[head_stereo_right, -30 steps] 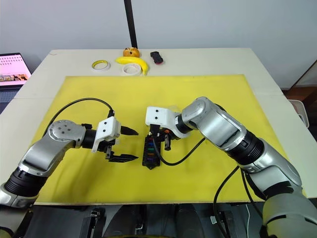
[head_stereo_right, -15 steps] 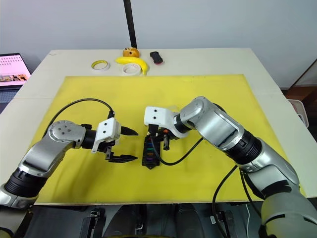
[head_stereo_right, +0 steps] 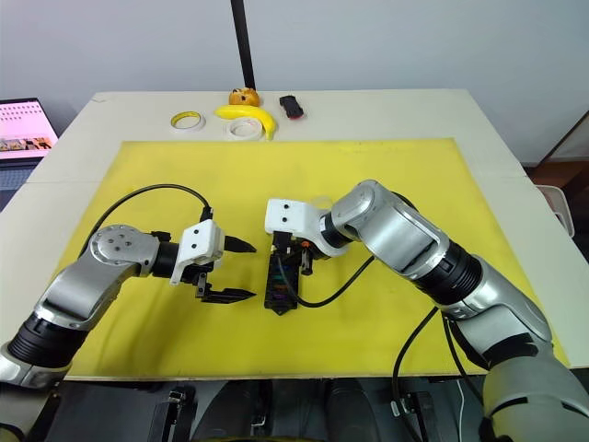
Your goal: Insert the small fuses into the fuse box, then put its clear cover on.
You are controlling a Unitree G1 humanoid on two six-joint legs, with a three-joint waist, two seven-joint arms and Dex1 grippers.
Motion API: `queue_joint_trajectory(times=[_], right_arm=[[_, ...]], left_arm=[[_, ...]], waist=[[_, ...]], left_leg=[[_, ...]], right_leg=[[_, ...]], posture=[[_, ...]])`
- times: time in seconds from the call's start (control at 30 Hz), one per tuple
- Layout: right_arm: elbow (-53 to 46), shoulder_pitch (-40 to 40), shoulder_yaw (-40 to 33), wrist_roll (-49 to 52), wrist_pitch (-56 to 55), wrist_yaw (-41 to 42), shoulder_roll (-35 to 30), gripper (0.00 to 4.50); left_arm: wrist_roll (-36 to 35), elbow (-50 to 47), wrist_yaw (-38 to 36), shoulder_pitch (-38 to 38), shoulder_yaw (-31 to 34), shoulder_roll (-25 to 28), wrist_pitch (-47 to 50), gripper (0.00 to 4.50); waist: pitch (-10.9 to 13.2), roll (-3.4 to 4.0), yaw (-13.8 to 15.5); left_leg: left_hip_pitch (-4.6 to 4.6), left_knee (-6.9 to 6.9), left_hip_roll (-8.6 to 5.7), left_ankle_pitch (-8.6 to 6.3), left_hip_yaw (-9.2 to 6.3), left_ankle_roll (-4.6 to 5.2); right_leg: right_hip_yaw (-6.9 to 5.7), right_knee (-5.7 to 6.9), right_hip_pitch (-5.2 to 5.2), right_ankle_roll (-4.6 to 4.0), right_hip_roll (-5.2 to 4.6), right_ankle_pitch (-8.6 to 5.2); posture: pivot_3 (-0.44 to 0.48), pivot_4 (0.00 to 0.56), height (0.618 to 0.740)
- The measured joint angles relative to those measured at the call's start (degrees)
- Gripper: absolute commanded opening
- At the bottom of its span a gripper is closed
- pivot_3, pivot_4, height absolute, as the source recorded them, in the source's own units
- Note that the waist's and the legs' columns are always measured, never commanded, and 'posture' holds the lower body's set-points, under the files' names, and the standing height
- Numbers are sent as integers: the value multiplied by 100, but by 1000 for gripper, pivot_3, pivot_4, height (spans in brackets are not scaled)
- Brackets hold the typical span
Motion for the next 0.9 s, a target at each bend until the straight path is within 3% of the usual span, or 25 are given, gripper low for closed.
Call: queue_joint_trajectory(times=[0.4,0.7,0.8,0.9], right_arm=[[-7,-238,-197,132,163,74,-6,926],[-464,47,-984,675,-213,282,-153,926],[-348,453,-1091,671,-675,164,-75,61],[-157,767,-1320,684,-1268,104,67,17]], left_arm=[[67,49,-37,-45,-2,-32,-17,4500],[66,213,-49,-117,1,-35,-48,4500],[64,220,-53,-124,2,-36,-48,4500],[35,219,-76,-205,3,-54,-25,4500]], waist=[[0,0,4],[0,0,8],[0,0,2],[0,0,9]], left_leg=[[-1,0,0,0,0,0],[-2,0,0,0,0,0],[-2,0,0,0,1,0],[-2,1,0,0,1,0]], right_leg=[[0,0,0,0,0,0],[0,-1,0,0,-1,0],[0,-1,0,0,0,0],[0,1,0,0,0,0]], posture=[[0,150,740],[0,150,740],[0,150,740],[0,150,740]])
